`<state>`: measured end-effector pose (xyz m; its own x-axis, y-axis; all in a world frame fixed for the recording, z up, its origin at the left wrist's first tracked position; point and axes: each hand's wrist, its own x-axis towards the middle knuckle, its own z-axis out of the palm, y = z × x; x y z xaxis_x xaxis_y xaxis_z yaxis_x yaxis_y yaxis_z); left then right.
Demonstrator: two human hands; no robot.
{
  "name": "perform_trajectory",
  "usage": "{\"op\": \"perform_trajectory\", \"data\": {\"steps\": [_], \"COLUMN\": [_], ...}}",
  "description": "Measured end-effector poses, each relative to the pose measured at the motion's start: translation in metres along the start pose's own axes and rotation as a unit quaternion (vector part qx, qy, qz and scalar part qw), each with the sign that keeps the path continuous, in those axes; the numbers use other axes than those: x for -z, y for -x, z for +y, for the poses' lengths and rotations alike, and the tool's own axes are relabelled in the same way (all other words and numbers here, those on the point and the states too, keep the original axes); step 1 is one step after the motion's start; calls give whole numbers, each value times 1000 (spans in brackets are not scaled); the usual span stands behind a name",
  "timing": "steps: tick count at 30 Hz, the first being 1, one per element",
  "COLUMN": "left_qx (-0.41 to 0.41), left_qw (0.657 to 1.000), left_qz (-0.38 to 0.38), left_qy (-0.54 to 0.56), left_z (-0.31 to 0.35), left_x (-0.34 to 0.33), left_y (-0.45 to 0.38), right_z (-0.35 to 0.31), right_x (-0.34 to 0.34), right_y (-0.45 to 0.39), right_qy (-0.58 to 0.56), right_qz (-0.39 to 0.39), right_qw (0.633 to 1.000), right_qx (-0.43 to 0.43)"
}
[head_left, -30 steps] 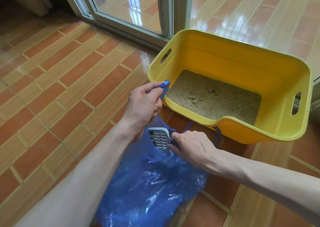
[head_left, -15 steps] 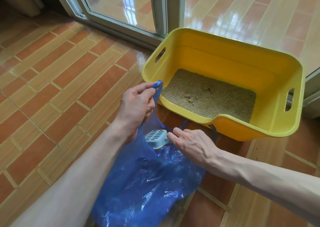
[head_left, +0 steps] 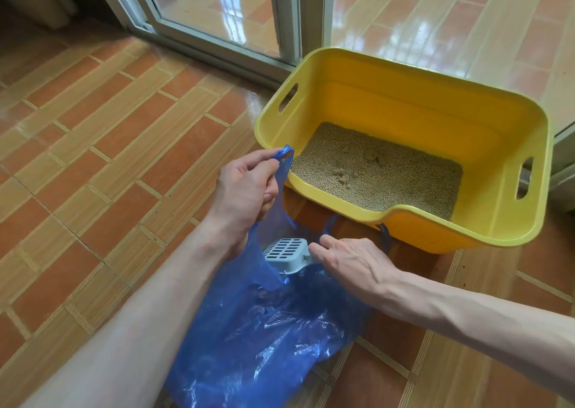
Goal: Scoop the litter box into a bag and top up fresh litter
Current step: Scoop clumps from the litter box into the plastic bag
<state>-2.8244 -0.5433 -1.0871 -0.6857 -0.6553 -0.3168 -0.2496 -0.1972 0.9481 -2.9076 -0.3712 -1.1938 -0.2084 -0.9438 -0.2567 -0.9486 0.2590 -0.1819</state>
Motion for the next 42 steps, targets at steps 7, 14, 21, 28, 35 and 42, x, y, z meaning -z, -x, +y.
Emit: {"op": "perform_trajectory", "data": {"steps": [7, 14, 21, 28, 35, 42], "left_qx": [1, -7, -20, -21, -18, -17], "left_qw": [1000, 1000, 998, 997, 997, 997], "left_qz": [1, 6, 28, 28, 28, 31], "left_qy": [14, 16, 45, 61, 68, 68], "left_z": [2, -1, -1, 2, 0, -3], "left_x": [1, 2, -3, -14, -18, -25], "left_y": [-1, -2, -6, -10, -16, -20], "right_z": [-3, 4, 27, 62, 116, 141], "right_x": [2, 22, 73, 111, 113, 96], "right_y": [5, 20, 40, 38, 19, -4], "right_qy": [-40, -124, -171, -168, -6, 110], "right_qz": [-30, 37, 124, 184, 179, 107], "right_qw": [999, 991, 972, 956, 963, 976], "right_qx": [-8, -44, -107, -153, -203, -158]}}
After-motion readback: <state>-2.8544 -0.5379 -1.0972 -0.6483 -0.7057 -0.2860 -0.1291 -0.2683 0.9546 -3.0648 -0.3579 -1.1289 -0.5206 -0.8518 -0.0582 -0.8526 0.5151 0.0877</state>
